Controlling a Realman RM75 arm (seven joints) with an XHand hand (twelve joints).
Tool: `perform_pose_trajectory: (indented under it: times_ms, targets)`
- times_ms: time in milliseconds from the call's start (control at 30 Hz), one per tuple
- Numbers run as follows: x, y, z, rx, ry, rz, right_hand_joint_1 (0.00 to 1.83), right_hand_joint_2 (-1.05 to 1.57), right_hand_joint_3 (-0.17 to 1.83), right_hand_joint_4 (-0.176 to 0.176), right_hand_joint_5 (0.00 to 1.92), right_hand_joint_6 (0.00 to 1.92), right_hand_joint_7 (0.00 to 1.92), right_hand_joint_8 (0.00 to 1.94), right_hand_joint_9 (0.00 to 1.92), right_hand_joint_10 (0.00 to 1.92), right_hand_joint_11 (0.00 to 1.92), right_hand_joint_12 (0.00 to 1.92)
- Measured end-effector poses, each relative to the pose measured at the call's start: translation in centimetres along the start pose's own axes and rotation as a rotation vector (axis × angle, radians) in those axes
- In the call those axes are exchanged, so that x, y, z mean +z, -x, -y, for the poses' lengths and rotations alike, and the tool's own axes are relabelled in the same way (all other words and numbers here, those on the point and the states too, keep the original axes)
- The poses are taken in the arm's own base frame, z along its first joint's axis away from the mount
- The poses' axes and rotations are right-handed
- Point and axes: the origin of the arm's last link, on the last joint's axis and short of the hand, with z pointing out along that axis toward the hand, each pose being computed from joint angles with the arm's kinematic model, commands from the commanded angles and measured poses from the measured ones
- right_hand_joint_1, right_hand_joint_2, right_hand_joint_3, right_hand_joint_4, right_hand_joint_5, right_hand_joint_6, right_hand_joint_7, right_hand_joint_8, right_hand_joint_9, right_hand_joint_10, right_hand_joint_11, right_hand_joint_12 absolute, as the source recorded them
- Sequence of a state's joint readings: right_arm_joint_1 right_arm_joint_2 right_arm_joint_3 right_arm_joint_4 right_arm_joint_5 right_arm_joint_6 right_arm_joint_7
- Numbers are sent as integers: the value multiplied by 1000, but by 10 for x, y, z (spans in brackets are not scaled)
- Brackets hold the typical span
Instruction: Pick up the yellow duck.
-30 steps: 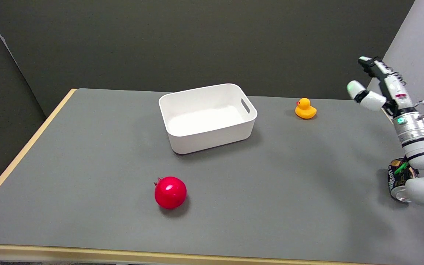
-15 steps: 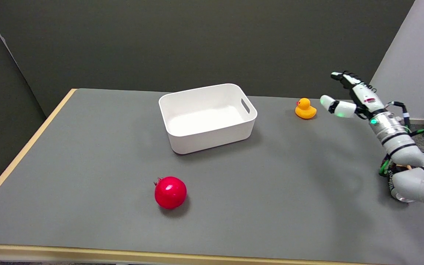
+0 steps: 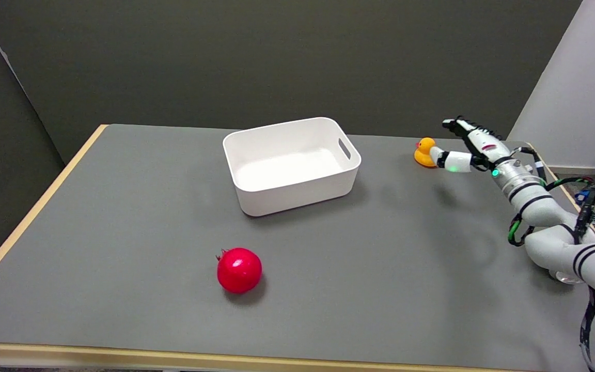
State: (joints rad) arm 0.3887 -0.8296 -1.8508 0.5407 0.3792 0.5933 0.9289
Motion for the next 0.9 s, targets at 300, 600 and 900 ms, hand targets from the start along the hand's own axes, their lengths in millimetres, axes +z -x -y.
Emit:
perform_pose_trajectory:
  times_ms: [300, 600, 900]
  targets:
    - [7, 22, -1, -3, 67, 66, 374, 604, 972, 17, 131, 402, 222, 341, 124, 644, -1, 1013]
    - [16, 28, 4, 3, 94, 84, 385, 602, 969, 20, 133, 402, 225, 341, 135, 647, -1, 1021]
    - [26, 26, 12, 7, 95, 81, 398, 604, 969, 25, 138, 405, 236, 344, 148, 650, -1, 1031]
